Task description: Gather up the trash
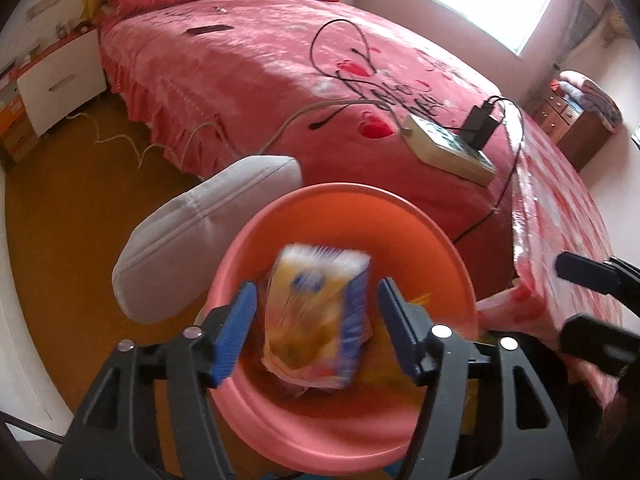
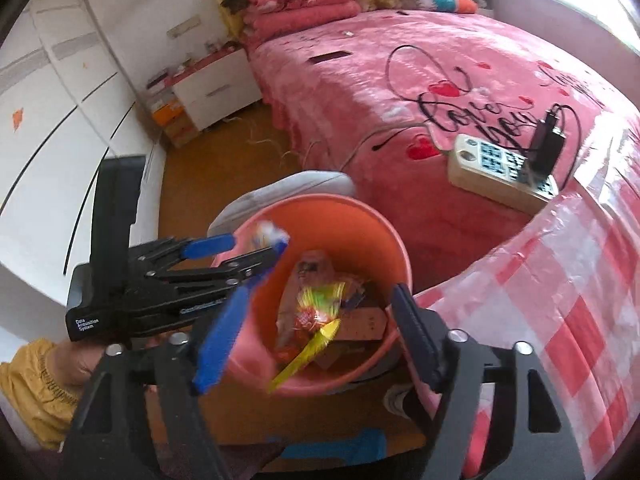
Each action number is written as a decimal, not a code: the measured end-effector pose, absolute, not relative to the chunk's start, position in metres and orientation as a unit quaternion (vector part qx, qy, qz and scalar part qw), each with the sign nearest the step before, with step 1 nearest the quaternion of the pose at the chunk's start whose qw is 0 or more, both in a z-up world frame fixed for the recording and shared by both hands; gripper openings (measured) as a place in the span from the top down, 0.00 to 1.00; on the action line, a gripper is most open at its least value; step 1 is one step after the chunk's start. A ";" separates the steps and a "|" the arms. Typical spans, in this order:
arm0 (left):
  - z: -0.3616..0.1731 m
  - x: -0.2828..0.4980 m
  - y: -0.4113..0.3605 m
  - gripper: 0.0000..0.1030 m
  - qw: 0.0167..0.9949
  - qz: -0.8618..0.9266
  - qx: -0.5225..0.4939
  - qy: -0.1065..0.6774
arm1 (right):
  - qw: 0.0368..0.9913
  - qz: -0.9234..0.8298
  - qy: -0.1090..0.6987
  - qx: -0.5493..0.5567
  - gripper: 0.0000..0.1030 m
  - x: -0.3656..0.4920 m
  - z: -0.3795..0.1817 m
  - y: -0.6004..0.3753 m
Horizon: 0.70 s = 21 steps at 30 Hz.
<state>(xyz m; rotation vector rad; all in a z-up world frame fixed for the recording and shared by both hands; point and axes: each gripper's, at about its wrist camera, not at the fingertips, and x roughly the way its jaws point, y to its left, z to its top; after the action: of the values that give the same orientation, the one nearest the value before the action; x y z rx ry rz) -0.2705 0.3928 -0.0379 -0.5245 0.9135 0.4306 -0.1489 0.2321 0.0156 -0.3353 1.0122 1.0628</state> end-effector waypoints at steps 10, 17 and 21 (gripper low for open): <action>-0.028 -0.260 0.385 0.31 0.849 0.198 -0.237 0.429 | 0.803 0.425 0.403 -0.112 0.15 -0.126 0.044 0.182; -0.005 -0.245 0.361 0.26 0.868 0.173 -0.210 0.414 | 0.826 0.391 0.402 -0.054 0.15 -0.108 0.049 0.141; 0.007 -0.233 0.345 0.26 0.877 0.153 -0.199 0.410 | 0.837 0.369 0.404 -0.028 0.15 -0.101 0.046 0.118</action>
<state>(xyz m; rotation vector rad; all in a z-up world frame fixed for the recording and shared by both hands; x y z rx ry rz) -0.2334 0.3453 0.0068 -0.4142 0.8548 0.3196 -0.1015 0.1178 0.0456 -0.0592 0.8552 0.7811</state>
